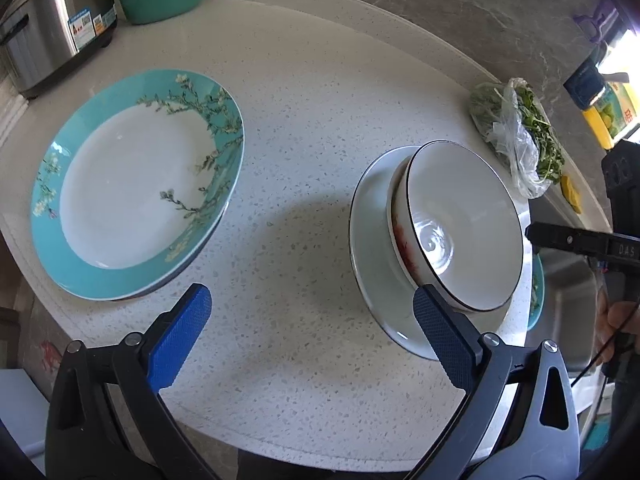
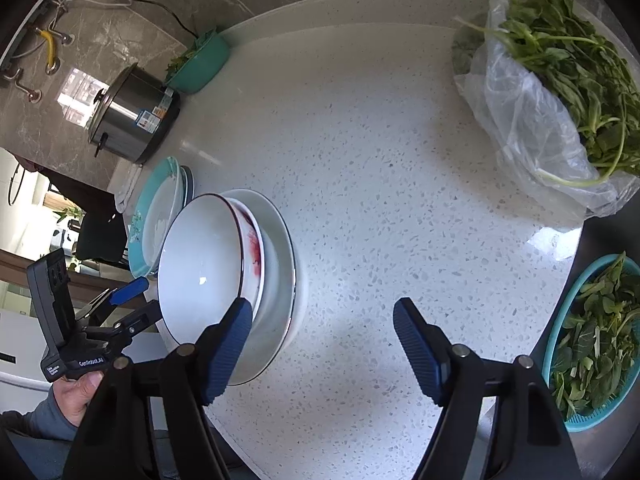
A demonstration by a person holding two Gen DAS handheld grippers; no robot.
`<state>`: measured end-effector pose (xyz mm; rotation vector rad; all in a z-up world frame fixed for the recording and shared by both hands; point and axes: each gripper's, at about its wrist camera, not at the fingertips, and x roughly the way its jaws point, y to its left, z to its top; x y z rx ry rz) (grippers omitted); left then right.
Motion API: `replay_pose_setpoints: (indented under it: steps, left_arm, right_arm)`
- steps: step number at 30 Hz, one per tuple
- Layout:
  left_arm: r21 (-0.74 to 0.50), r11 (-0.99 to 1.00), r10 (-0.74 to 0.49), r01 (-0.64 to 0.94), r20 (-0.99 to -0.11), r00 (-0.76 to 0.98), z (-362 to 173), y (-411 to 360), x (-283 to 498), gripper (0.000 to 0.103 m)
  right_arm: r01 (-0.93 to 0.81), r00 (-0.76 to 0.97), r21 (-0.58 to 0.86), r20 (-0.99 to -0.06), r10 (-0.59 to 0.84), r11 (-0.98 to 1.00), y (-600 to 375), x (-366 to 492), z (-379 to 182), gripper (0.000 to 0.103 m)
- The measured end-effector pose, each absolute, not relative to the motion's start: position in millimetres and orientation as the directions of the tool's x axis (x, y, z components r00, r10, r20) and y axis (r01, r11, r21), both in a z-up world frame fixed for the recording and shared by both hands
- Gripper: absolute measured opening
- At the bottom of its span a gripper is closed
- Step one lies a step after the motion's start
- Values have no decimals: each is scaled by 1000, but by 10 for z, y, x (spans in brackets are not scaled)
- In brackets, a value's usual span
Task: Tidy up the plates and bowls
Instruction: 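Close both tools on the rim of the white plate holding the bowls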
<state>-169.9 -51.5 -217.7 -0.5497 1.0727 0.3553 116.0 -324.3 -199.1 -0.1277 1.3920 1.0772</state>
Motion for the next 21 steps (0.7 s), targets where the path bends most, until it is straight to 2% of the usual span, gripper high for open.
replay_pose_setpoints:
  steps: [3,9,11,13,14,21]
  left_arm:
    - [-252,811,12,-529,-895,445,-2249,-516,-1654,102]
    - [-235,817,23,-527,-899,437,-2329,-487,-1564,95]
    - [-243,821,9,-517,-900,436,-2358,-482,-1536,83]
    - [-247,827,-7,-505,-903,430,-2383,-499,-1478,67]
    - [-240,834,-6,-496,-904,427,-2391,-528,-1433,65]
    - [-230,845,-19,-483,-915,403,-2533,-590,-1219,64]
  right_arm:
    - [-682,-196,494,-834,516,539,-3205,1138,-2029,72]
    - [-685,-213,501,-832,512,529,-3164,1131,-2086,68]
    - [-685,-215,505,-828,517,524,-3162,1140,-2089,68]
    - [-686,-214,505,-828,518,524,-3164,1158,-2086,67]
    - [-687,-213,505,-828,519,523,-3164,1162,-2084,67]
    - [-691,-235,511,-827,510,511,-3197,1164,-2113,61]
